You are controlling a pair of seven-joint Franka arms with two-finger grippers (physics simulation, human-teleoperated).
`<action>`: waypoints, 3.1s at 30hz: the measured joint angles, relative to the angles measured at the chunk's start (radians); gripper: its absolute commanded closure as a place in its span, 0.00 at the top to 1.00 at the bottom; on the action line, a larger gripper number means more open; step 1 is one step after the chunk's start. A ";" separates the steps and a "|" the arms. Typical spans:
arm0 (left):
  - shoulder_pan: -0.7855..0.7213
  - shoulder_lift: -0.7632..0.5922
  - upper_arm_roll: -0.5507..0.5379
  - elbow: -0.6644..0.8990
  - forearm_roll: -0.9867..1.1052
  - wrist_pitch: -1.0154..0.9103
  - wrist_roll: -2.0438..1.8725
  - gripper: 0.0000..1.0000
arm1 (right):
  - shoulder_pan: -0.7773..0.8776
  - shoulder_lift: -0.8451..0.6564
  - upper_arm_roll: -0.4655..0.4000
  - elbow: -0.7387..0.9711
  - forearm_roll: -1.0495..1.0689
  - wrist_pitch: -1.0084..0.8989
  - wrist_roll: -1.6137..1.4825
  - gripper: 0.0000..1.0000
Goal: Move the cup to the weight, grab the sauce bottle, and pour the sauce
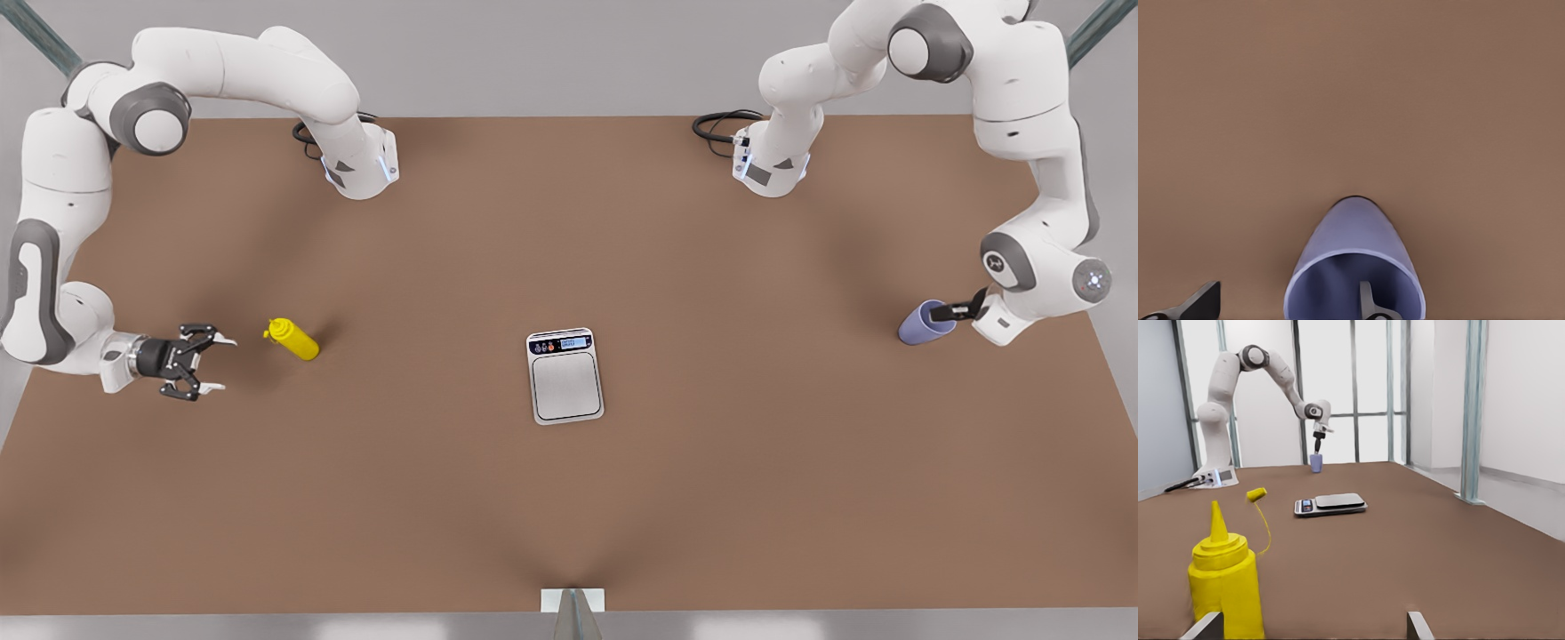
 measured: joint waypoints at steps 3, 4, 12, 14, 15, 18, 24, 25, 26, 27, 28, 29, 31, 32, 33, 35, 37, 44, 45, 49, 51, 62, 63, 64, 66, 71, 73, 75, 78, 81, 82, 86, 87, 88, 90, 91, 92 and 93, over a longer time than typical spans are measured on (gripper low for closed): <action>0.000 0.015 0.000 0.000 -0.011 0.014 0.000 1.00 | -0.012 -0.003 0.001 -0.021 -0.010 -0.001 -0.012 1.00; 0.000 0.021 0.000 0.000 -0.013 0.014 -0.001 1.00 | -0.022 -0.003 0.001 -0.029 -0.011 -0.001 -0.014 1.00; 0.000 0.048 0.000 0.001 0.040 0.031 -0.002 0.45 | -0.047 -0.015 0.001 -0.132 -0.013 -0.030 -0.022 1.00; 0.000 0.049 0.000 0.000 0.015 0.031 0.000 0.39 | -0.045 -0.016 0.002 -0.146 -0.012 -0.028 -0.020 1.00; 0.000 0.049 0.000 0.000 0.007 0.031 -0.001 0.39 | -0.041 -0.023 0.002 -0.160 -0.011 -0.022 -0.022 1.00; 0.000 0.047 0.000 0.001 -0.007 0.029 0.002 0.33 | -0.022 -0.047 0.005 -0.172 -0.024 -0.016 -0.035 1.00; -0.001 0.047 0.000 0.003 -0.015 0.031 0.005 0.21 | -0.046 -0.048 0.008 -0.162 -0.043 -0.021 -0.040 1.00; -0.003 0.047 0.000 0.008 -0.015 0.029 0.005 0.21 | -0.050 -0.048 0.008 -0.170 -0.043 -0.021 -0.047 1.00; -0.005 0.047 0.000 0.009 -0.014 0.030 0.004 0.21 | -0.055 -0.049 0.008 -0.185 -0.043 -0.017 -0.061 1.00; -0.008 0.045 0.000 0.011 -0.010 0.030 0.002 0.21 | -0.065 -0.050 0.008 -0.213 -0.043 -0.013 -0.066 1.00; -0.010 0.039 -0.001 0.012 -0.001 0.031 0.000 0.21 | -0.070 -0.050 0.010 -0.234 -0.043 0.006 -0.095 1.00; -0.011 0.033 -0.001 0.019 0.011 0.027 -0.002 0.21 | -0.070 -0.052 0.012 -0.244 -0.043 0.014 -0.104 1.00; -0.024 -0.011 -0.001 0.023 0.046 0.019 -0.009 0.21 | -0.082 -0.052 0.025 -0.274 -0.045 0.037 -0.110 1.00; -0.036 -0.025 -0.001 0.023 0.062 0.016 -0.012 0.21 | -0.084 -0.052 0.026 -0.275 -0.045 0.038 -0.112 1.00; -0.053 -0.041 -0.001 0.023 0.068 0.016 -0.013 0.21 | -0.084 -0.054 0.044 -0.289 -0.043 0.066 -0.114 1.00; -0.151 -0.079 -0.001 0.044 0.069 0.016 -0.089 0.21 | -0.083 -0.054 0.053 -0.300 -0.043 0.091 -0.114 1.00; -0.277 -0.081 -0.005 0.095 0.025 0.015 -0.191 0.21 | -0.080 -0.054 0.056 -0.302 -0.042 0.102 -0.114 1.00; -0.388 -0.056 -0.418 0.271 -0.082 -0.016 -1.094 0.21 | -0.086 -0.069 0.095 -0.345 -0.039 0.150 -0.114 1.00; -0.387 -0.035 -0.456 0.294 -0.089 -0.016 -1.164 0.21 | -0.086 -0.075 0.099 -0.359 -0.039 0.157 -0.114 1.00; -0.444 0.037 -0.547 0.331 -0.063 -0.010 -1.329 0.21 | -0.086 -0.087 0.112 -0.375 -0.039 0.173 -0.114 1.00; -0.490 0.057 -0.550 0.355 -0.060 -0.009 -1.384 0.21 | -0.086 -0.091 0.124 -0.383 -0.037 0.190 -0.112 1.00; -0.598 0.244 -0.605 0.560 -0.012 0.000 -1.570 0.21 | -0.085 -0.104 0.169 -0.424 -0.036 0.242 -0.111 1.00; -0.599 0.252 -0.617 0.560 -0.010 0.000 -1.570 0.21 | -0.086 -0.106 0.172 -0.432 -0.036 0.248 -0.110 1.00; -0.605 0.253 -0.618 0.560 -0.008 0.001 -1.570 0.21 | -0.086 -0.107 0.172 -0.435 -0.036 0.248 -0.110 1.00; -0.614 0.266 -0.639 0.560 -0.007 0.001 -1.577 0.21 | -0.086 -0.108 0.185 -0.441 -0.034 0.252 -0.109 1.00; -0.615 0.296 -0.653 0.585 -0.004 0.048 -1.565 0.21 | -0.112 -0.109 0.226 -0.455 -0.033 0.277 -0.151 0.50; -0.617 0.312 -0.653 0.586 -0.002 0.070 -1.564 0.21 | -0.113 -0.109 0.229 -0.456 -0.034 0.289 -0.105 0.45; -0.630 0.317 -0.653 0.586 -0.001 0.076 -1.566 0.21 | -0.113 -0.109 0.229 -0.456 -0.034 0.289 -0.049 0.43; -0.631 0.319 -0.652 0.586 0.009 0.076 -1.566 0.21 | -0.110 -0.112 0.229 -0.453 -0.037 0.289 -0.022 0.41; -0.630 0.321 -0.652 0.585 0.023 0.076 -1.566 0.21 | -0.106 -0.117 0.231 -0.449 -0.038 0.289 -0.014 0.41; -0.629 0.326 -0.652 0.586 0.025 0.076 -1.564 0.21 | -0.103 -0.121 0.231 -0.446 -0.038 0.285 0.001 0.41; -0.628 0.331 -0.652 0.585 0.012 0.080 -1.560 0.98 | -0.107 -0.181 0.238 -0.398 -0.050 0.254 0.124 0.40; -0.628 0.331 -0.652 0.585 0.000 0.081 -1.559 1.00 | -0.098 -0.219 0.238 -0.396 -0.050 0.255 0.162 0.40; -0.628 0.331 -0.652 0.586 -0.010 0.081 -1.560 1.00 | -0.095 -0.250 0.256 -0.377 -0.057 0.254 0.205 0.40; -0.628 0.331 -0.652 0.585 -0.025 0.081 -1.561 1.00 | -0.093 -0.282 0.315 -0.357 -0.067 0.270 0.307 0.40; -0.628 0.331 -0.652 0.585 -0.025 0.080 -1.561 1.00 | -0.093 -0.298 0.341 -0.347 -0.067 0.290 0.346 0.40; -0.628 0.331 -0.652 0.585 -0.025 0.080 -1.561 1.00 | -0.092 -0.311 0.386 -0.345 -0.066 0.323 0.396 0.40; -0.627 0.331 -0.652 0.585 -0.025 0.080 -1.561 1.00 | -0.068 -0.322 0.427 -0.326 -0.067 0.372 0.454 0.40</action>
